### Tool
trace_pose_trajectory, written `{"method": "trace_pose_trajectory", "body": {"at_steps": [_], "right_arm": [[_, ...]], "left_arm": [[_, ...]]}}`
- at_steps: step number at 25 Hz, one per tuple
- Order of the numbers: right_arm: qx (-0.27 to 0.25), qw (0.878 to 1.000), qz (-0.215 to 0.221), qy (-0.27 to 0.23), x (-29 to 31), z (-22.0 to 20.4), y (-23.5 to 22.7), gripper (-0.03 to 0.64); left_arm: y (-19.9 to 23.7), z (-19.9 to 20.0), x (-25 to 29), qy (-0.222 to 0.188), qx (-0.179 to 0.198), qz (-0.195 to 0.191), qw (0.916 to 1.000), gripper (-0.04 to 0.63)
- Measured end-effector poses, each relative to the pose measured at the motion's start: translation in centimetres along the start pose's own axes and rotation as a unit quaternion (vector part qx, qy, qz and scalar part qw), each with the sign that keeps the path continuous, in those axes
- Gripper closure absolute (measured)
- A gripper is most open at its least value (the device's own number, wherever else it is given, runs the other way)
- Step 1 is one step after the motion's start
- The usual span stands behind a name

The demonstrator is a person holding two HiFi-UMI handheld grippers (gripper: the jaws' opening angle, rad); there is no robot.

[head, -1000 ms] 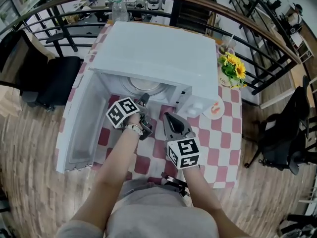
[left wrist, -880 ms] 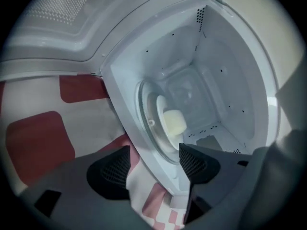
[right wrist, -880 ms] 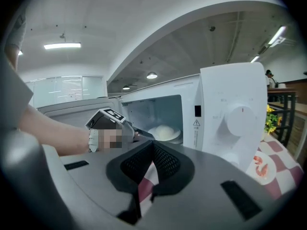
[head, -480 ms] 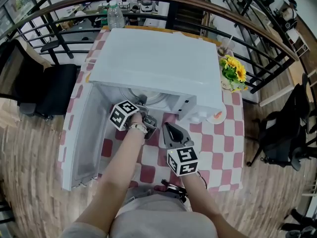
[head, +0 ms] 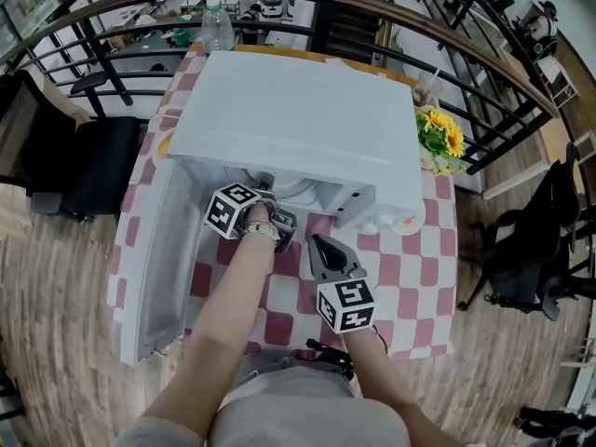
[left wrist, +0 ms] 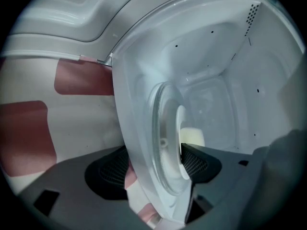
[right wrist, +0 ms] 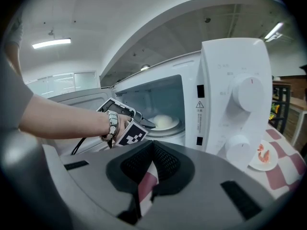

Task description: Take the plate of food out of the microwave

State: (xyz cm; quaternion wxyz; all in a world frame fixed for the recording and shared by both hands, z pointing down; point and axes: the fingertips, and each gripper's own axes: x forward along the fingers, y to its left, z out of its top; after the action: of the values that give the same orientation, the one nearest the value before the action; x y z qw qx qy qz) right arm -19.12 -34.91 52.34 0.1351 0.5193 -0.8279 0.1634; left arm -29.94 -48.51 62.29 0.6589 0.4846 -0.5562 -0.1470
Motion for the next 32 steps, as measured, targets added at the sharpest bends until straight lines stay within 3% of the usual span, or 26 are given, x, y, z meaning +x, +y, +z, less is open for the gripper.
{"method": "trace_pose_trajectory", "body": {"at_steps": [12, 23, 28, 32], "right_arm": [[-0.014, 1.000, 0.009, 0.006, -0.4, -0.1, 0.5, 0.594], [-0.020, 0.999, 0.027, -0.002, -0.5, 0.4, 2.0, 0.594], [-0.021, 0.999, 0.025, -0.002, -0.7, 0.4, 2.0, 0.594], [-0.022, 0.999, 0.029, -0.007, -0.9, 0.7, 2.4, 0.594]], "left_arm": [[0.3, -0.1, -0.6, 0.014, -0.008, -0.025, 0.9995, 0.284], [0.7, -0.6, -2.5, 0.027, -0.014, -0.046, 0.9985, 0.373], [0.4, -0.7, -3.5, 0.034, -0.010, -0.059, 0.9976, 0.460], [0.2, -0.8, -3.8, 0.038, -0.018, -0.063, 0.9971, 0.486]]}}
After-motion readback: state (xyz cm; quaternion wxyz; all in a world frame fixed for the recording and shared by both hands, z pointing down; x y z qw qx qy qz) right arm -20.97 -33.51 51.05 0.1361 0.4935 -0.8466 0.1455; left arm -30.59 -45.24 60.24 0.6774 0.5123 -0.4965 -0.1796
